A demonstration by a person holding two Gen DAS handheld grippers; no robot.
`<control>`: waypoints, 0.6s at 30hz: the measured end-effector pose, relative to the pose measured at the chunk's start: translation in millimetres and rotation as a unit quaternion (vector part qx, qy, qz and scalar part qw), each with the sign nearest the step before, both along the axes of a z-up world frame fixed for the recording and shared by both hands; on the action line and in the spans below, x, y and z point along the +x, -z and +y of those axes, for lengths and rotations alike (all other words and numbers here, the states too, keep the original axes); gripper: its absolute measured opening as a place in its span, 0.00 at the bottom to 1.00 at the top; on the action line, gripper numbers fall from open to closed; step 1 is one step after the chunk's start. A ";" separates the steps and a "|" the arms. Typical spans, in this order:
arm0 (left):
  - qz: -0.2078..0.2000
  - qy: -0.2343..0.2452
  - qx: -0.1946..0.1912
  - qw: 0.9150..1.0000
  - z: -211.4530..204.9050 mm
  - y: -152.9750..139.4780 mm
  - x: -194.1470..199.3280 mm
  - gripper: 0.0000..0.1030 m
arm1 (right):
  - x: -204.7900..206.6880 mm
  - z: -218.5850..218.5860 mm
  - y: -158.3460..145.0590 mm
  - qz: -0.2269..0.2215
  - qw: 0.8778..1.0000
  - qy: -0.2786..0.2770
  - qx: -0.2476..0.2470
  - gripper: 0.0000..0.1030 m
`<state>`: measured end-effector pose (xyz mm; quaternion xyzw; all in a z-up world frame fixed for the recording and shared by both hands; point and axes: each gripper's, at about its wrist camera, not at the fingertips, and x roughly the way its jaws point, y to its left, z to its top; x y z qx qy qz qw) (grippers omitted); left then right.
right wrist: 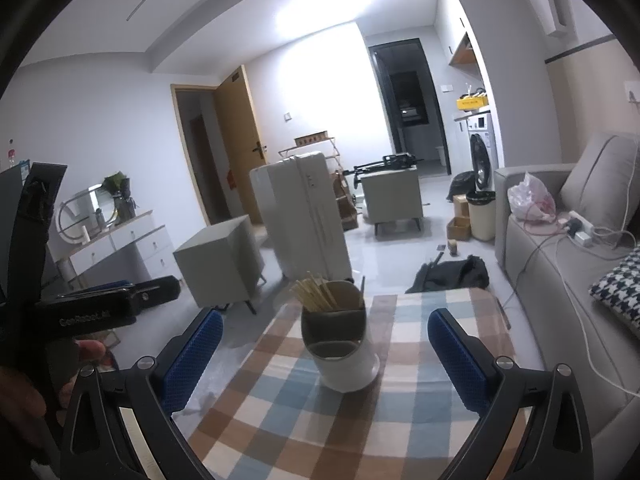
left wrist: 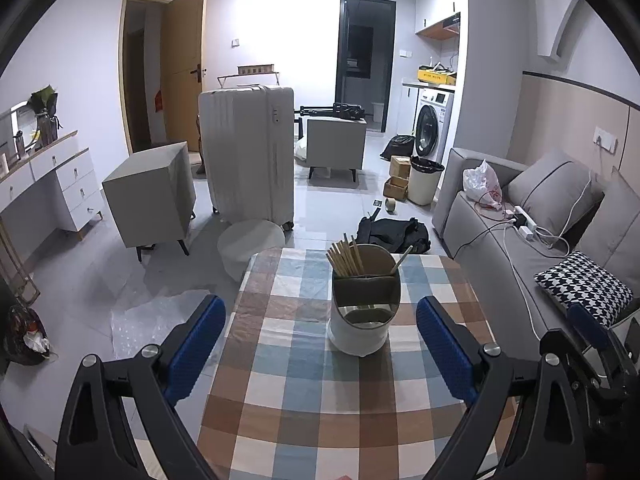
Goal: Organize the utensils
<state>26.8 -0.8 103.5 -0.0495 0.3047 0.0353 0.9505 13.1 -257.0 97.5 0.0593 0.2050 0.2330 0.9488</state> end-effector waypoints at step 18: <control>-0.004 -0.005 -0.001 1.000 -1.4 -2.0 -4.1 0.91 | -4.1 -3.3 -4.3 -0.005 1.000 0.002 0.009 1.00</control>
